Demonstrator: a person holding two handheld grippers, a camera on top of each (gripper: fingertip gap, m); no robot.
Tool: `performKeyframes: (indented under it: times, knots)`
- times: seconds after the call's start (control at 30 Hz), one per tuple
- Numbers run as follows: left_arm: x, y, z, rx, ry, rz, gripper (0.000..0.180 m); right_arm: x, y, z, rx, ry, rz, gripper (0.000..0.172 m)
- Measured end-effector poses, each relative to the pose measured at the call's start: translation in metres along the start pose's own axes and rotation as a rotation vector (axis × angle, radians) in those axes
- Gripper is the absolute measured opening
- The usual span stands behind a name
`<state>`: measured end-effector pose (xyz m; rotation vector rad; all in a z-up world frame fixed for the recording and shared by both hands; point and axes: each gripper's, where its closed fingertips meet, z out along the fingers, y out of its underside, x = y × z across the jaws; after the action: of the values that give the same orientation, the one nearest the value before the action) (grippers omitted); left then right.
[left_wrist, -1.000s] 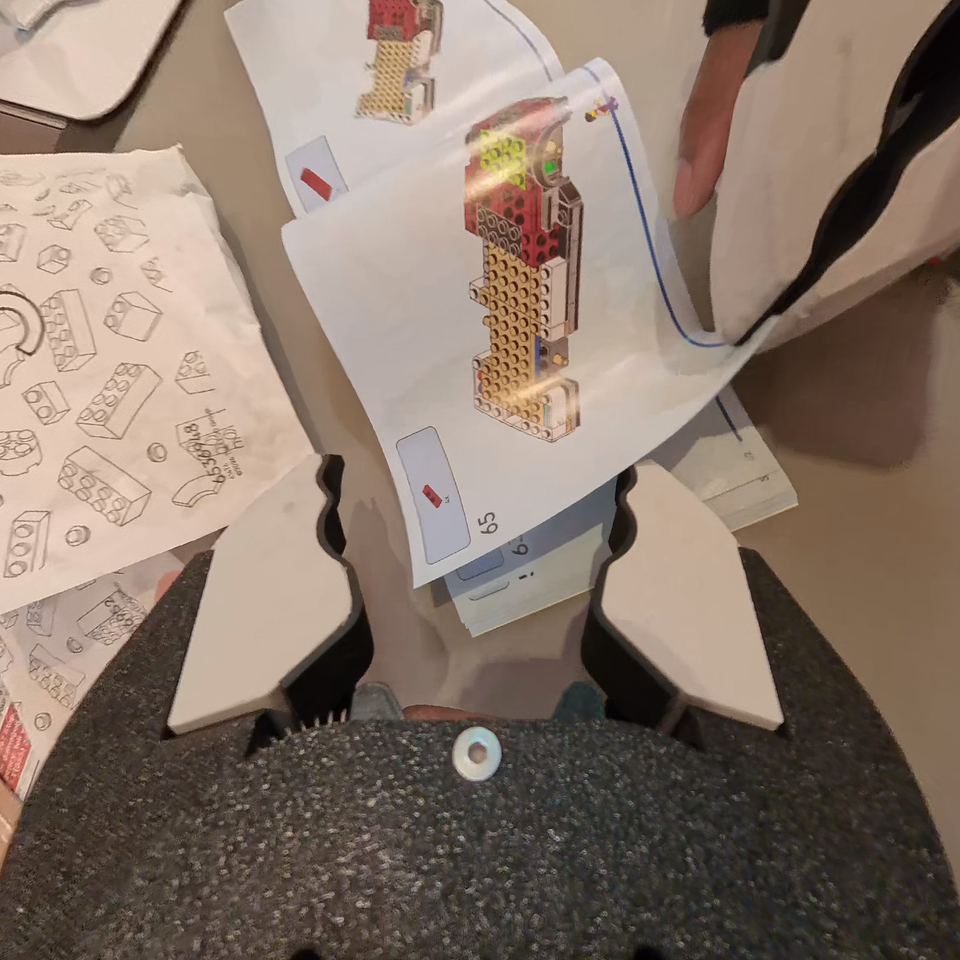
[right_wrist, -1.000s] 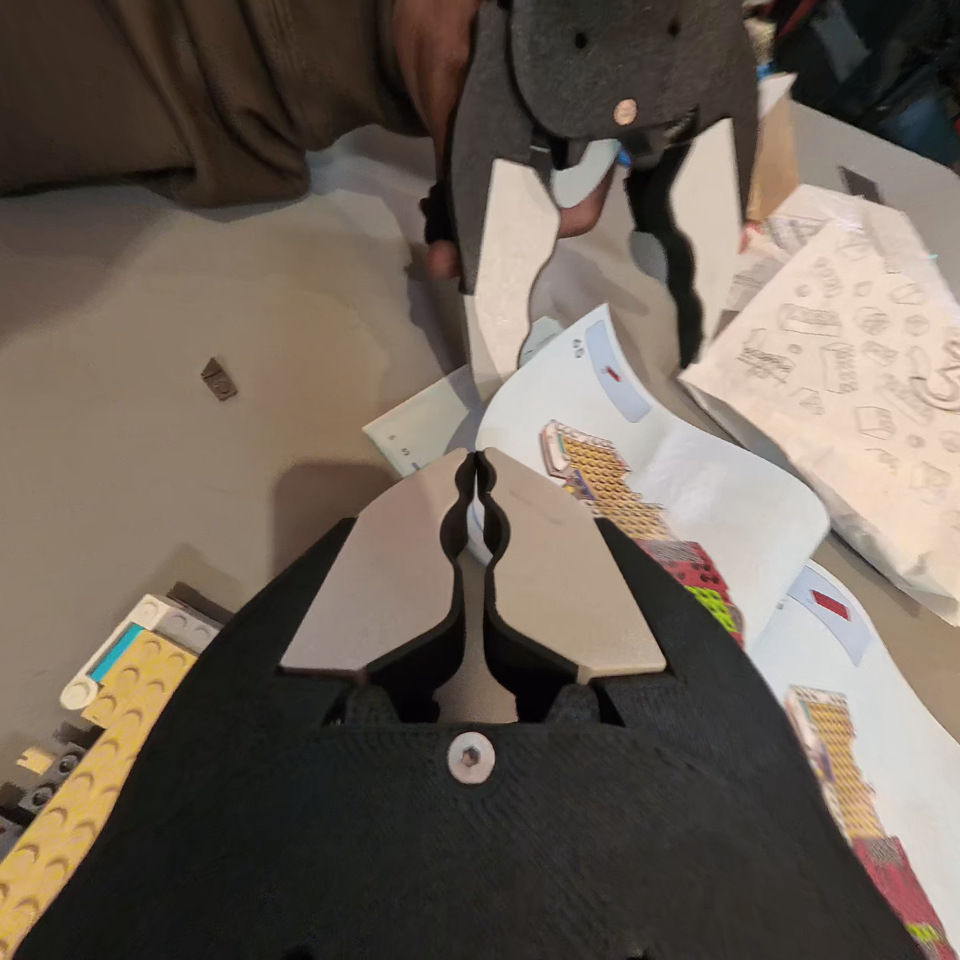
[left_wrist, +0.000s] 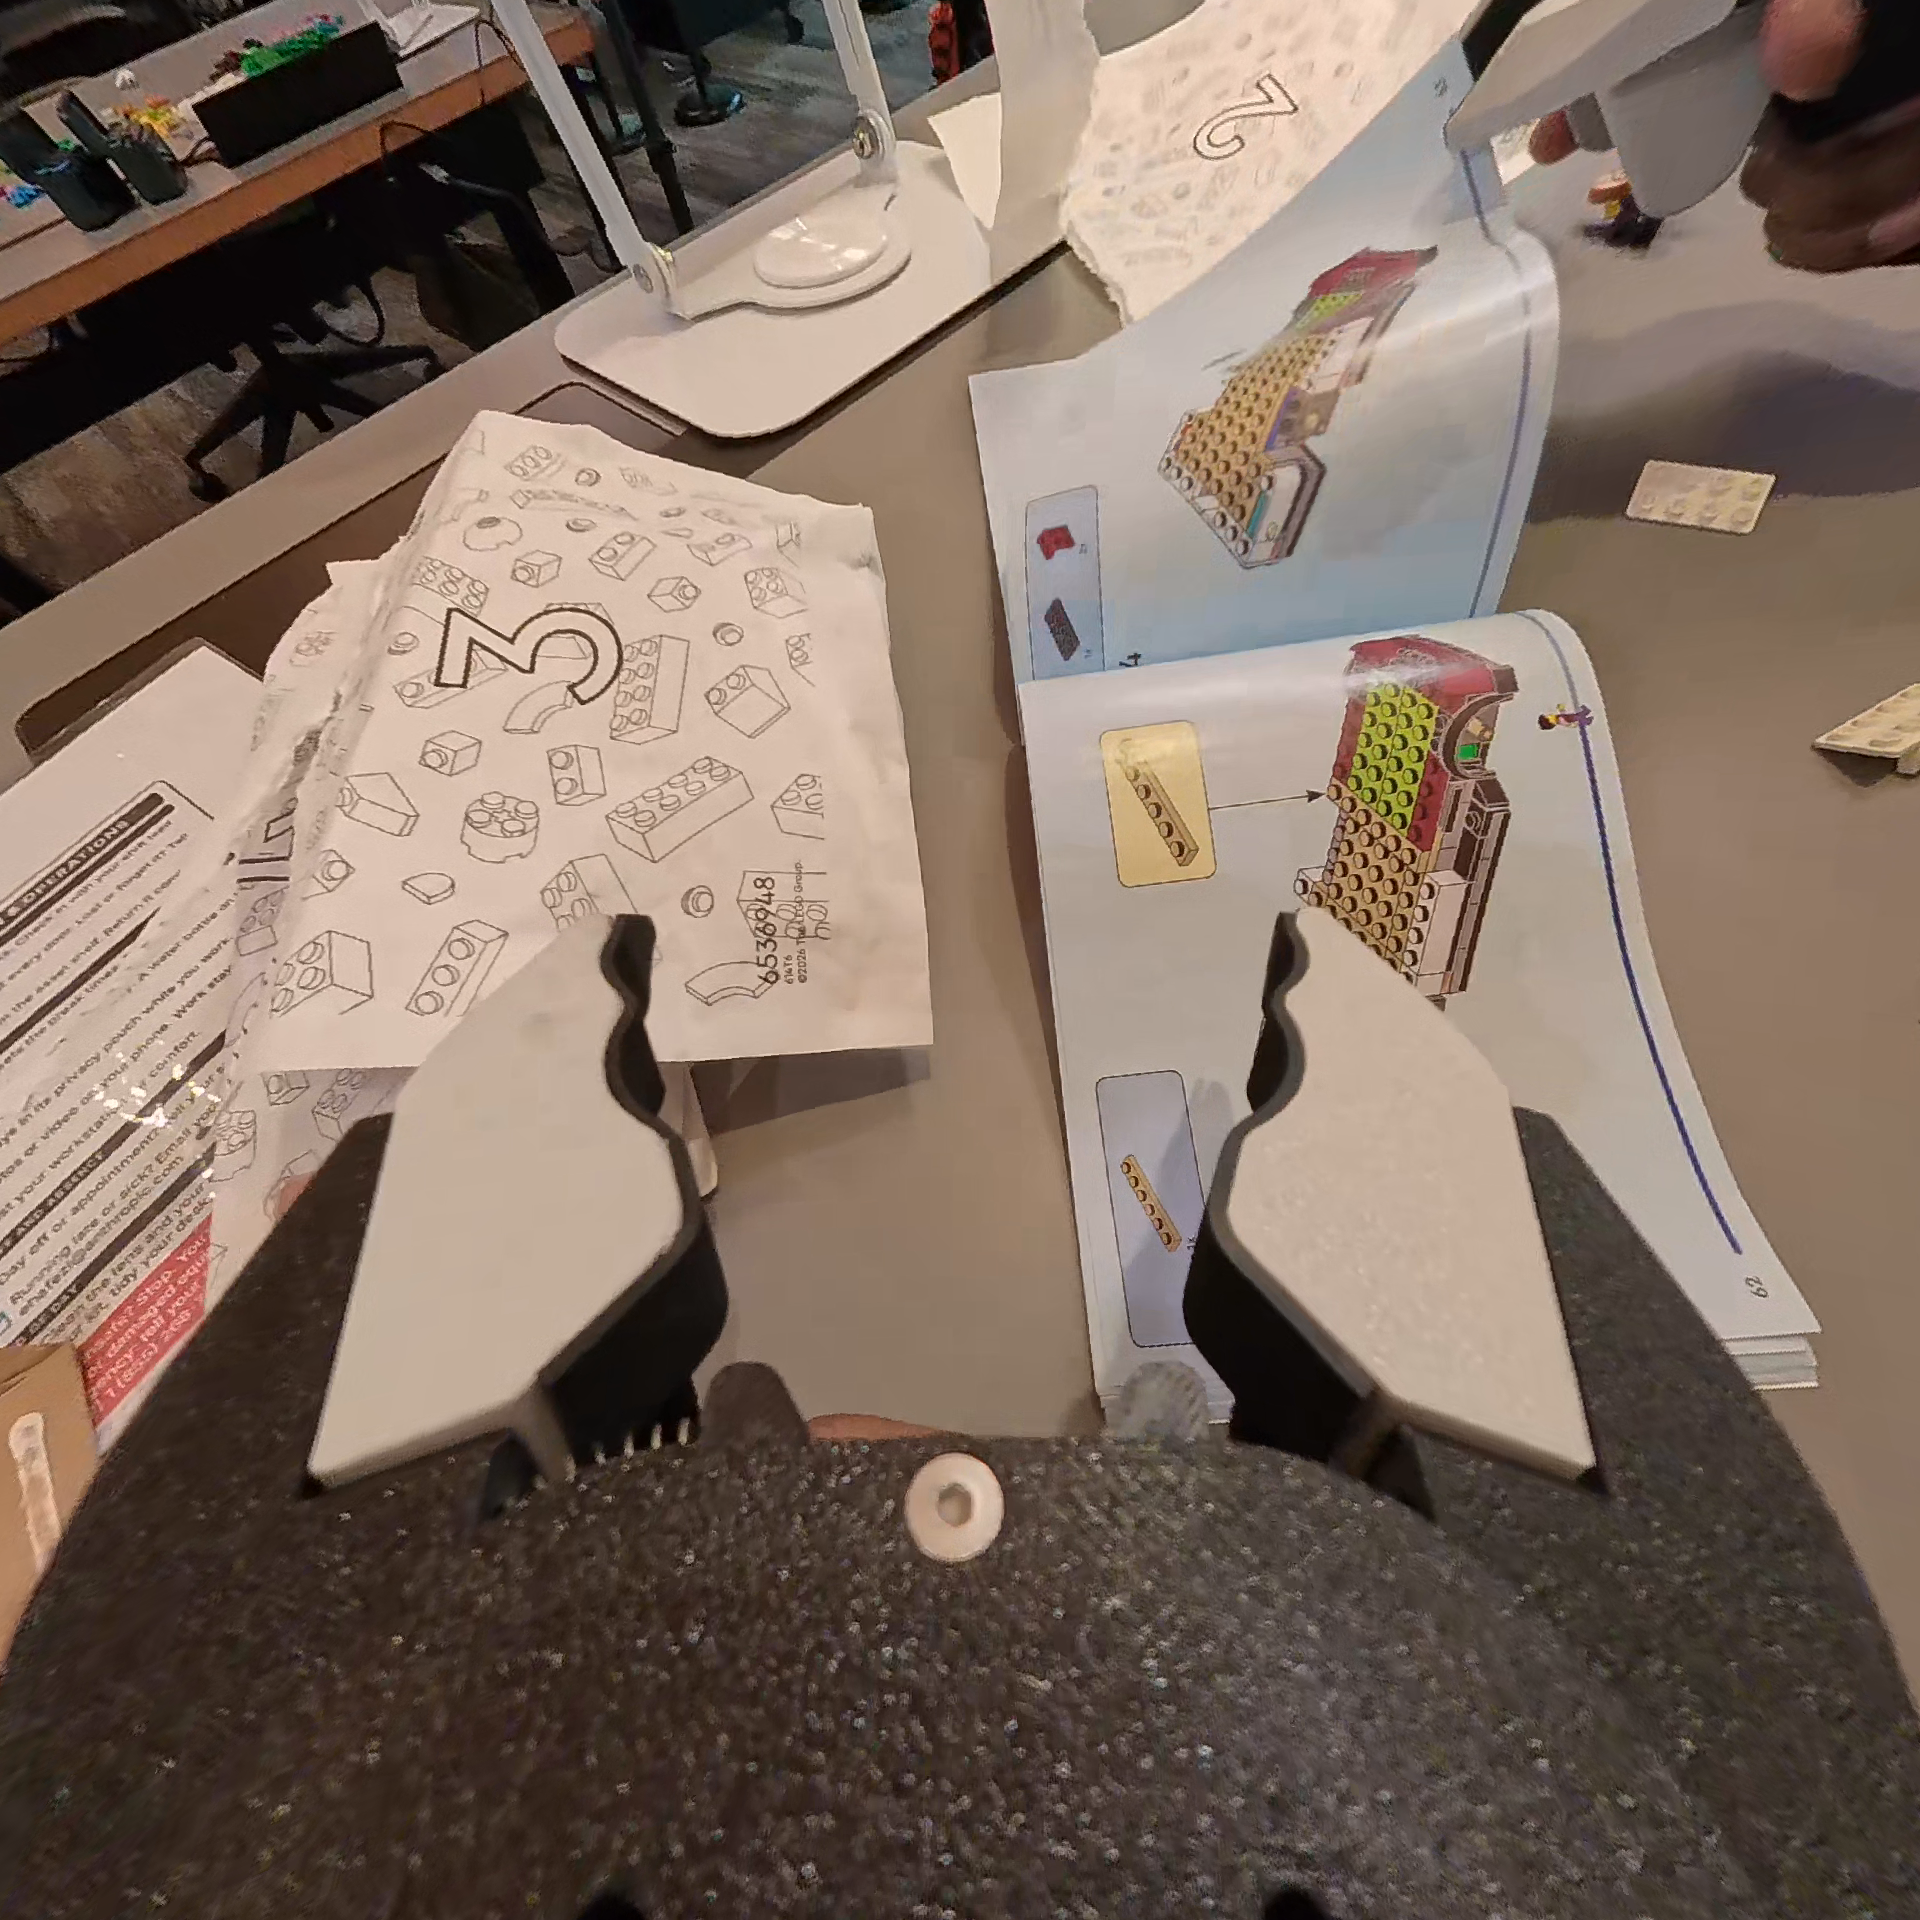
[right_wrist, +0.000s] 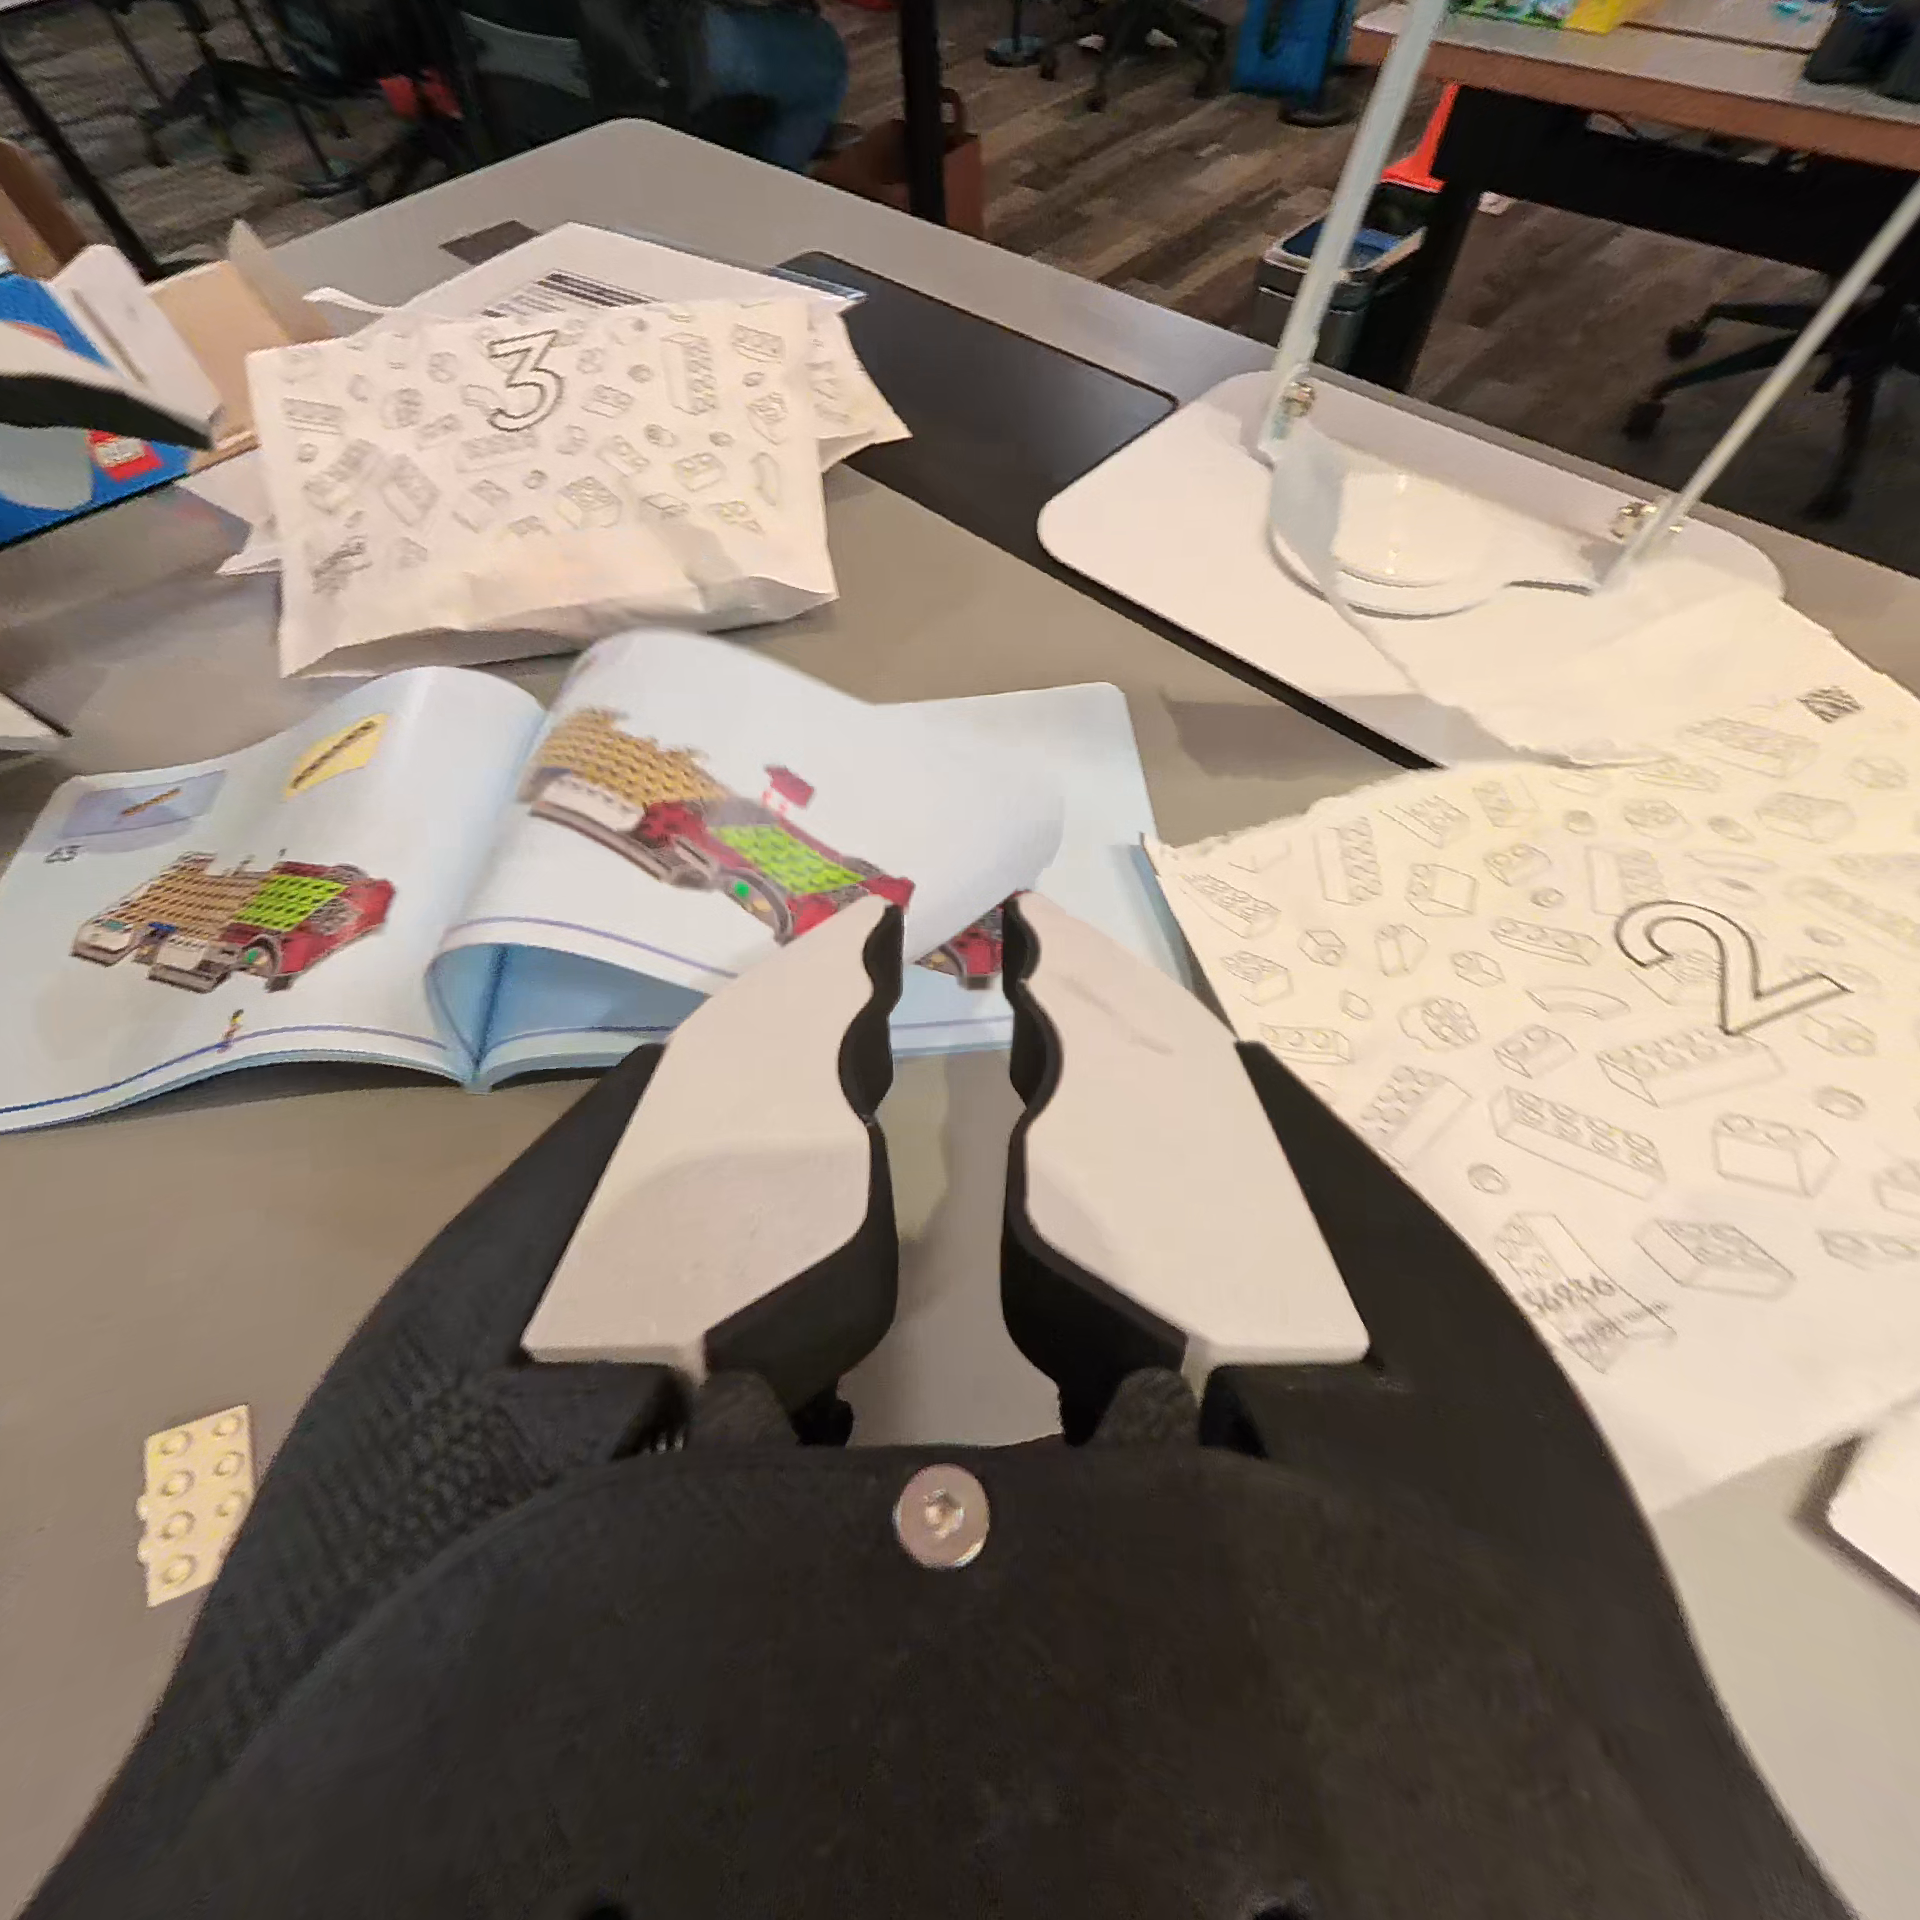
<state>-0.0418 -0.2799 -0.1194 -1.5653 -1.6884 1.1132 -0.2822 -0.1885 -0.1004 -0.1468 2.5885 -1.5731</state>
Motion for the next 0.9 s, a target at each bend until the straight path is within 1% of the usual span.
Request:
performKeyframes:
  times: [0.2, 0.27, 0.53, 0.9]
  knots:
    - [0.006, 0.005, 0.005, -0.039, 0.035, -0.026, 0.107, 0.013, -0.003, -0.01, 0.029, 0.099, -0.033, 0.019]
    - [0.007, 0.007, 0.006, -0.048, 0.035, -0.018, 0.106, 0.01, -0.005, -0.01, 0.042, 0.098, -0.051, 0.019]
    - [0.014, 0.007, 0.01, -0.058, 0.056, -0.004, 0.101, -0.032, 0.011, -0.003, 0.002, -0.021, -0.132, 0.019]
    - [0.018, 0.01, 0.017, -0.063, 0.06, 0.021, 0.099, -0.079, 0.053, -0.026, -0.062, -0.201, -0.162, 0.018]
